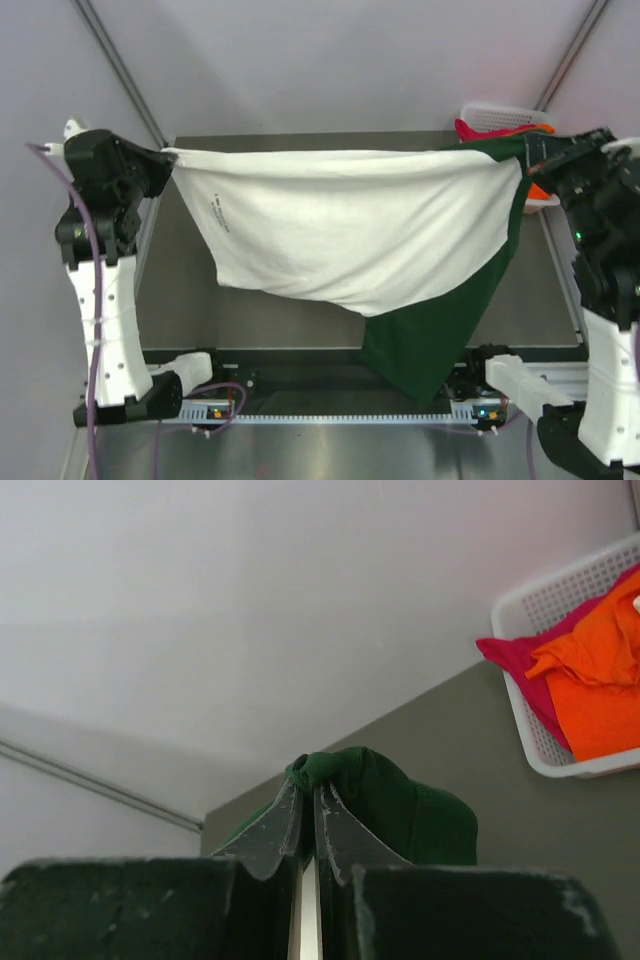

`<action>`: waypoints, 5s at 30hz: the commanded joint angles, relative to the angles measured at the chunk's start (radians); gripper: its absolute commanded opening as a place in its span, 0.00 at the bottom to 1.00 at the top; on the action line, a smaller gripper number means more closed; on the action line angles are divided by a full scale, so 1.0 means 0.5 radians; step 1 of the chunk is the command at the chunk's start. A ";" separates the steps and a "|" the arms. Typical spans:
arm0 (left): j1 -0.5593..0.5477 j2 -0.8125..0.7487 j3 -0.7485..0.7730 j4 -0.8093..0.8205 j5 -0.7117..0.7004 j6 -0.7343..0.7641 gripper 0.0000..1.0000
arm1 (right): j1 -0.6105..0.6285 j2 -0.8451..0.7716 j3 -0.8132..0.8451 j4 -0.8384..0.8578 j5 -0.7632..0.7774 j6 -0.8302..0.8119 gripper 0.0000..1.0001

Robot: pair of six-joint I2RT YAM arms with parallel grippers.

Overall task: Fold and stack the t-shirts
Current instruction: Fold the tshirt

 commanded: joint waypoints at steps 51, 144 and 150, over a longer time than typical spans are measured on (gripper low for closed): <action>0.175 -0.122 -2.503 1.172 0.248 0.160 0.00 | -0.940 -0.095 -2.744 1.117 -0.853 -0.051 0.00; 0.110 1.332 -1.004 1.497 0.573 0.350 0.96 | 0.001 2.238 0.264 0.829 -0.358 -0.707 0.95; 0.101 1.556 -0.841 1.473 0.610 0.409 0.93 | 0.054 2.756 0.817 0.560 -0.355 -0.765 0.88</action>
